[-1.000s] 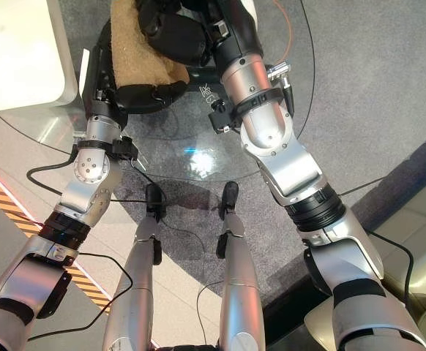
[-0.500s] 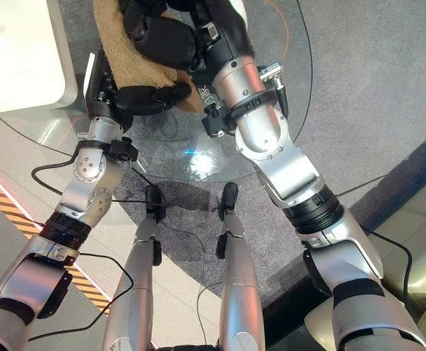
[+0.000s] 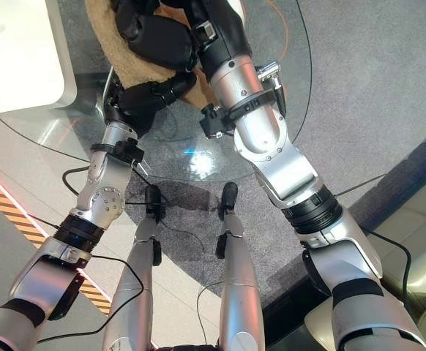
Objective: Wipe the table with a cloth and put it in the basket.
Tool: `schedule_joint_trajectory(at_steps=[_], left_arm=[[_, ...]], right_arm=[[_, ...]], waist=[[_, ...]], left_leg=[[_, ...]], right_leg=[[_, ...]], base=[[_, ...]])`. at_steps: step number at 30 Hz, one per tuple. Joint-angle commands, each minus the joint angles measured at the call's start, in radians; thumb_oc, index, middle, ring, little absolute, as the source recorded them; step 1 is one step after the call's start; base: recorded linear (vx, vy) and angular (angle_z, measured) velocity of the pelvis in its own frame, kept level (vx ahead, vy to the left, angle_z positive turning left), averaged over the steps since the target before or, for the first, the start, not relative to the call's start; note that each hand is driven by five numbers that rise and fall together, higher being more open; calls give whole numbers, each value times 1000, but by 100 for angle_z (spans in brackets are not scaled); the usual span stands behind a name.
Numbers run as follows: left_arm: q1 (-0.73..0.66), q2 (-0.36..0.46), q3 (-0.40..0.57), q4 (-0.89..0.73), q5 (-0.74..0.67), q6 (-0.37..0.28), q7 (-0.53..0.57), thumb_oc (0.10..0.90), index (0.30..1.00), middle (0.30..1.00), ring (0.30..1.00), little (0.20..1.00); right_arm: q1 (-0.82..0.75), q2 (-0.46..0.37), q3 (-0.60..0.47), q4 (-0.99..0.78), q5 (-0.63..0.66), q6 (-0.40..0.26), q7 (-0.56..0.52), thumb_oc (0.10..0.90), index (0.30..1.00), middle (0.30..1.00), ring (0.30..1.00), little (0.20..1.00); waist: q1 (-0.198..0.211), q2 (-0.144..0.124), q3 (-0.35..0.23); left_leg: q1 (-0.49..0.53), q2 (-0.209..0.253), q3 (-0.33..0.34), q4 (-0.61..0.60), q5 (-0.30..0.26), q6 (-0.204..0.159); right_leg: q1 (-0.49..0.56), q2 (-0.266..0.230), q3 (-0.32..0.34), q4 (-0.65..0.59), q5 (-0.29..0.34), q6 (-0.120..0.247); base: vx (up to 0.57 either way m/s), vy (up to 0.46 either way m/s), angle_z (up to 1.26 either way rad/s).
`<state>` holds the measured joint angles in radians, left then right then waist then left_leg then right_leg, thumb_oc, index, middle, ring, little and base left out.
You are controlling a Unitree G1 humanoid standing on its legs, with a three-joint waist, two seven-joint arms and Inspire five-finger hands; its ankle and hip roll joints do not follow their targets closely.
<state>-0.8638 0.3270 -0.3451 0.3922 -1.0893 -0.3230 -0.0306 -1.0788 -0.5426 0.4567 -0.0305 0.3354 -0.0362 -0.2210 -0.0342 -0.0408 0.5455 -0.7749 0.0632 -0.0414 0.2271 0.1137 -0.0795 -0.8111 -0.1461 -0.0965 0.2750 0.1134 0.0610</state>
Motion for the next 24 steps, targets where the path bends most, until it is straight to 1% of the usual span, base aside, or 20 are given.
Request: schedule_joint_trajectory(at_steps=[1,4,7,11,14,18,19,20,24], left_arm=[[-52,-12,6,-157,-11,-90,-82,100,300,300,300,200],[-55,-15,4,-172,-14,-92,-68,100,300,300,300,200],[-67,-38,-10,-175,-1,-107,-52,100,300,300,300,200],[-88,-61,-6,-155,-1,-110,-69,100,300,300,300,200],[-97,-74,-7,-143,10,-116,-71,100,300,300,300,200],[-100,-83,-3,-139,14,-118,-74,100,300,300,300,200],[-101,-83,-2,-137,13,-119,-75,100,300,300,300,200],[-102,-83,-2,-136,12,-119,-76,100,300,300,300,200],[-104,-89,1,-129,16,-127,-78,100,300,300,300,200]], right_arm=[[-223,43,-63,-261,29,-168,-14,100,300,300,300,200],[-208,68,-52,-254,-5,-177,-7,100,300,300,300,200],[-157,130,-43,-232,-93,-212,17,100,300,300,300,200],[-122,183,-22,-184,-178,-254,21,100,300,300,300,200],[-115,209,-10,-161,-211,-268,16,100,300,300,300,200],[-102,223,-2,-140,-228,-280,12,100,300,300,300,200],[-99,226,0,-132,-228,-280,8,350,514,514,514,450],[-99,226,0,-131,-228,-281,7,800,900,900,900,900],[-79,233,-8,-106,-215,-315,-9,800,900,900,900,900]], waist=[[15,-26,-26],[14,-20,-26],[15,-8,-26],[22,6,-26],[25,11,-26],[27,14,-26],[28,15,-26],[28,16,-26],[25,17,-26]], left_leg=[[47,-4,56,27,-38,46],[46,-6,58,27,-36,48],[39,-12,60,24,-34,49],[34,-20,61,17,-29,50],[32,-21,63,15,-27,49],[32,-23,65,15,-26,47],[32,-23,66,15,-26,47],[32,-23,66,15,-26,47],[38,-23,69,7,-24,46]], right_leg=[[93,22,23,-3,-40,3],[90,21,26,-1,-40,3],[82,16,29,-6,-38,2],[80,7,25,-17,-34,3],[78,5,22,-19,-32,4],[79,3,21,-22,-31,6],[80,2,20,-22,-31,7],[80,2,20,-22,-31,7],[82,2,19,-25,-29,9]], base=[[0,0,0],[-9,24,0],[0,0,0],[0,0,0],[0,0,0],[0,0,0],[0,0,0],[0,0,0],[0,0,0]])
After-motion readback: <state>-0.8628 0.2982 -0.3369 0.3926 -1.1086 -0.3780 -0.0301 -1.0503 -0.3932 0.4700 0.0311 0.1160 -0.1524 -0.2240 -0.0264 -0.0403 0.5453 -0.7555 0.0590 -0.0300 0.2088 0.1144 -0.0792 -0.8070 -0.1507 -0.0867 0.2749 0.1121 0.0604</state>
